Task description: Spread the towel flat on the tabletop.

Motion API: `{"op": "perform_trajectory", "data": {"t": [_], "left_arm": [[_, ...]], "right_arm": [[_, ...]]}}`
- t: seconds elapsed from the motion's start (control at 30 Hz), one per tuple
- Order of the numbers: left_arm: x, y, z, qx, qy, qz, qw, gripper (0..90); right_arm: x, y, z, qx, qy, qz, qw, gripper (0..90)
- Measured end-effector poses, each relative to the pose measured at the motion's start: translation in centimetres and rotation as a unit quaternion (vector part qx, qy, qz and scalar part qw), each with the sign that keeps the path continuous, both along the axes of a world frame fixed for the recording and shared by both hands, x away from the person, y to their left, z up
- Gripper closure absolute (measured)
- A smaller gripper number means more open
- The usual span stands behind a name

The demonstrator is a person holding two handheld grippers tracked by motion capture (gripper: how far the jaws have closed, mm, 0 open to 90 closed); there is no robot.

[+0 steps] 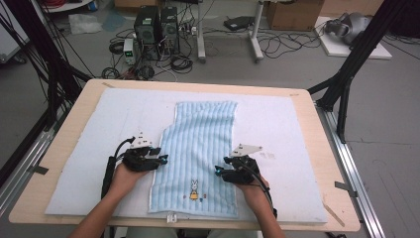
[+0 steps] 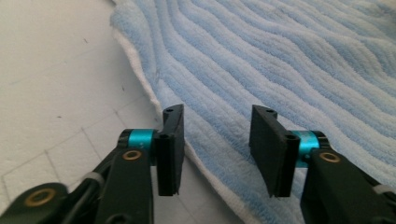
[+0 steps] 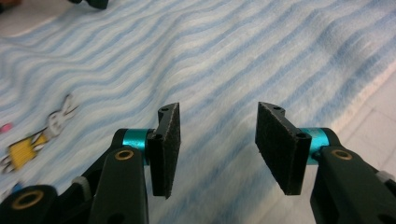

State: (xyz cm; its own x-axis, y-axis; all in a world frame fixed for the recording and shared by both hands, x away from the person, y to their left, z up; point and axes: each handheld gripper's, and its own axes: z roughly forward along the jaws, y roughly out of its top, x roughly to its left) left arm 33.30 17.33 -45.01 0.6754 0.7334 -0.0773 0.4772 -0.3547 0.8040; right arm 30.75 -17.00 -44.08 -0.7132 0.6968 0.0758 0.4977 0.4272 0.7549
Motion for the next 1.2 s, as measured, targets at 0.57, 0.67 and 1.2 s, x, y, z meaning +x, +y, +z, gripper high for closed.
{"op": "perform_trajectory", "data": {"t": [0.57, 0.67, 1.2], "left_arm": [[-2.9, 1.1, 0.1, -0.026, 0.047, -0.071, 0.9961, 87.4], [-3.5, 1.1, 0.2, -0.031, 0.052, -0.079, 0.9951, 87.4], [-3.9, 1.6, 0.5, -0.066, 0.044, -0.068, 0.9945, 62.4]], "right_arm": [[-2.3, -1.2, -0.3, 0.004, 0.042, 0.074, 0.9964, 86.3], [-2.9, -1.5, -0.2, 0.004, 0.046, 0.081, 0.9956, 86.3], [-3.6, -2.6, 0.7, 0.029, 0.035, 0.072, 0.9964, 64.2]]}}
